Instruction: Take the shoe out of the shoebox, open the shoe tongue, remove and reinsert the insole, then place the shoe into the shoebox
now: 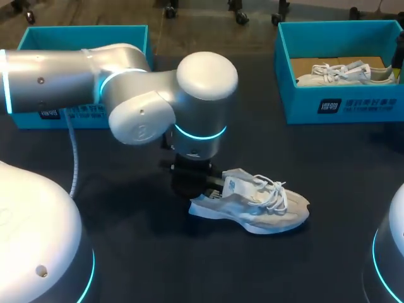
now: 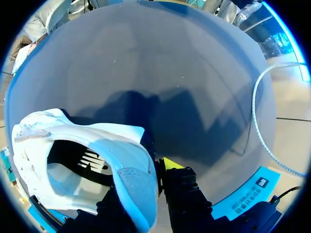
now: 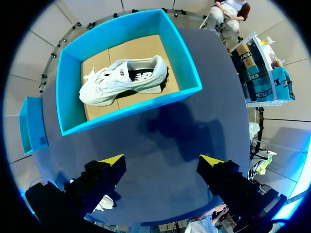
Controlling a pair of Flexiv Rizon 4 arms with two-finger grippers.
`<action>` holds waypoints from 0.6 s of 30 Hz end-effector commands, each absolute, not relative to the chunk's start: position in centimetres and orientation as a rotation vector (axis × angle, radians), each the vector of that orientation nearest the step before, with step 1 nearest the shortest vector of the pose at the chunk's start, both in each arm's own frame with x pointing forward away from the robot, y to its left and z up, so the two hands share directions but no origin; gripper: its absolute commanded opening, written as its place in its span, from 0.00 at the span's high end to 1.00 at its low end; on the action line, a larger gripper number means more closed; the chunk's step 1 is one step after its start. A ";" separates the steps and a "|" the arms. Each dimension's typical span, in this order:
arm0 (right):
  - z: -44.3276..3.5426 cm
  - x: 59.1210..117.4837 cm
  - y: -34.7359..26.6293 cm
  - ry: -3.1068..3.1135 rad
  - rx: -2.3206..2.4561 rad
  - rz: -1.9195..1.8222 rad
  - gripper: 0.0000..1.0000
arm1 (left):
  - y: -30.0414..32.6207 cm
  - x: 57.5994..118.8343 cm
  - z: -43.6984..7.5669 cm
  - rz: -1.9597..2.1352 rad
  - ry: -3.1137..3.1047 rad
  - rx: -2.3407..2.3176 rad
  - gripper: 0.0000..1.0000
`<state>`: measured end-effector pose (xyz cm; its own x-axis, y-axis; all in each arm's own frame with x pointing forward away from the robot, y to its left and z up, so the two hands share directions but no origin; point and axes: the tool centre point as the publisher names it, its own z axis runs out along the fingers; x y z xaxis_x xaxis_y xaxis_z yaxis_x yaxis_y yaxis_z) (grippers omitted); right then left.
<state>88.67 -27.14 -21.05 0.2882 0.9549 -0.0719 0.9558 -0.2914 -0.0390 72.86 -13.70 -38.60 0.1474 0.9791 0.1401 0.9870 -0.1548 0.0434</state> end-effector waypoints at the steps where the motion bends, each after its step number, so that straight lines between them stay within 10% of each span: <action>1: -21.1 88.7 -27.1 1.862 2.512 -0.130 0.00 | -14.5 73.0 -38.9 -0.221 -1.991 -2.322 1.00; 4: -21.1 88.7 -27.1 1.862 2.512 -0.130 0.00 | -14.5 73.0 -39.0 -0.223 -1.988 -2.321 0.84; 7: -21.1 88.7 -27.1 1.862 2.512 -0.130 0.00 | -14.5 72.9 -39.0 -0.221 -1.987 -2.322 0.29; 10: -21.1 88.7 -27.1 1.862 2.512 -0.130 0.00 | -14.4 72.9 -38.5 -0.218 -1.988 -2.327 0.00; 18: -21.1 88.7 -27.1 1.862 2.512 -0.130 0.00 | -13.7 72.6 -35.6 -0.129 -2.044 -2.350 0.00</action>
<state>88.67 -27.14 -21.05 0.2882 0.9549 -0.0719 0.9558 -0.2914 -0.0390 72.83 -15.33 -37.30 0.1376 0.9836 0.1161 0.9895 -0.1419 0.0289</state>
